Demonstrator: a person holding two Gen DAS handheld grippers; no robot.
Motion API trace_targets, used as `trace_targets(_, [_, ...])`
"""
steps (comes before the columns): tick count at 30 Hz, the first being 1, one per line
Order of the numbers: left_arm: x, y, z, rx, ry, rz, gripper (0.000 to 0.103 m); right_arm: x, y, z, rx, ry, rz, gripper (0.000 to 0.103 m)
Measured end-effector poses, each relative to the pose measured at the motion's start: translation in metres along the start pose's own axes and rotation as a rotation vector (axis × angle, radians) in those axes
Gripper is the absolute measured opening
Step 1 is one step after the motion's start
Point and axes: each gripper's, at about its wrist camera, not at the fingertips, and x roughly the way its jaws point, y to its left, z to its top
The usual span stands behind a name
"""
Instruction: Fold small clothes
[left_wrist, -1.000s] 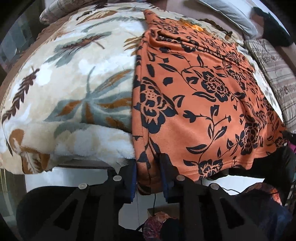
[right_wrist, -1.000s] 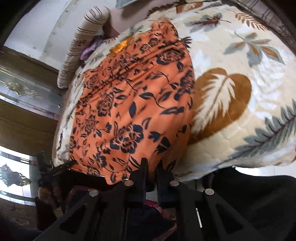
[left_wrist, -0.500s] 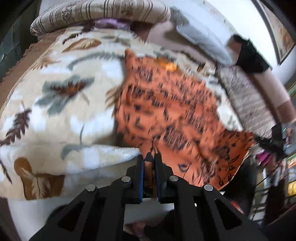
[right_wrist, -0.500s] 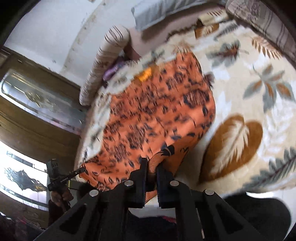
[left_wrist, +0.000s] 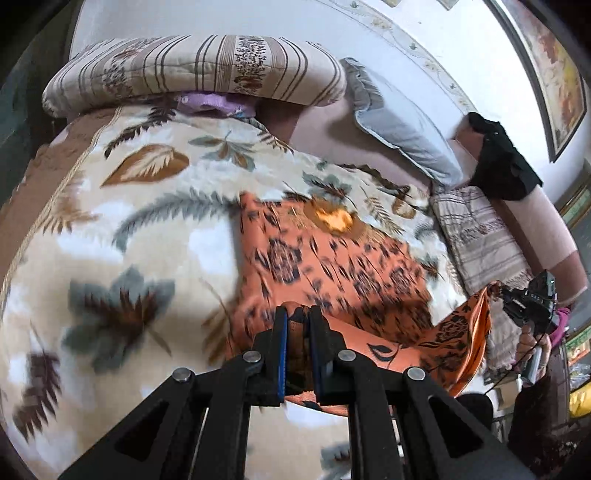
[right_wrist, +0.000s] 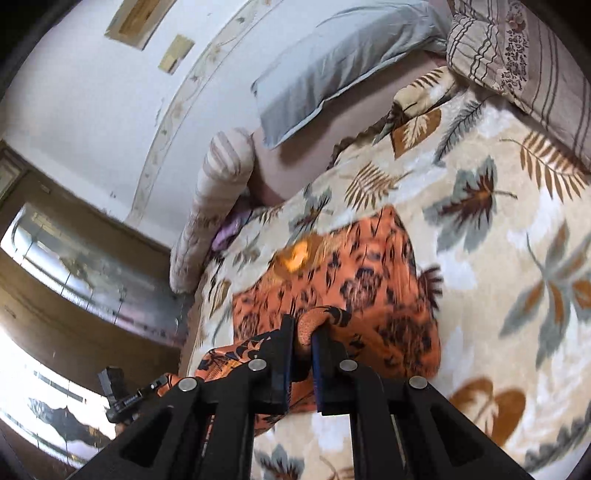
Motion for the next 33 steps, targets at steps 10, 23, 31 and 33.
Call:
trace_targets(10, [0.123, 0.041, 0.115, -0.149, -0.033, 0.080, 0.011, 0.096, -0.078, 0.096, 0.248, -0.147, -0.041, 0.009])
trace_targets(23, [0.168, 0.096, 0.098, -0.376, -0.258, 0.115, 0.058, 0.126, -0.152, 0.082, 0.415, -0.248, 0.030, 0.031])
trace_targets(31, [0.116, 0.035, 0.059, -0.246, -0.232, 0.152, 0.066, 0.075, -0.090, 0.065, 0.212, -0.251, -0.035, 0.091])
trace_targets(33, [0.117, 0.007, 0.033, -0.168, -0.197, 0.151, 0.075, 0.083, -0.063, 0.054, 0.116, -0.181, -0.078, 0.086])
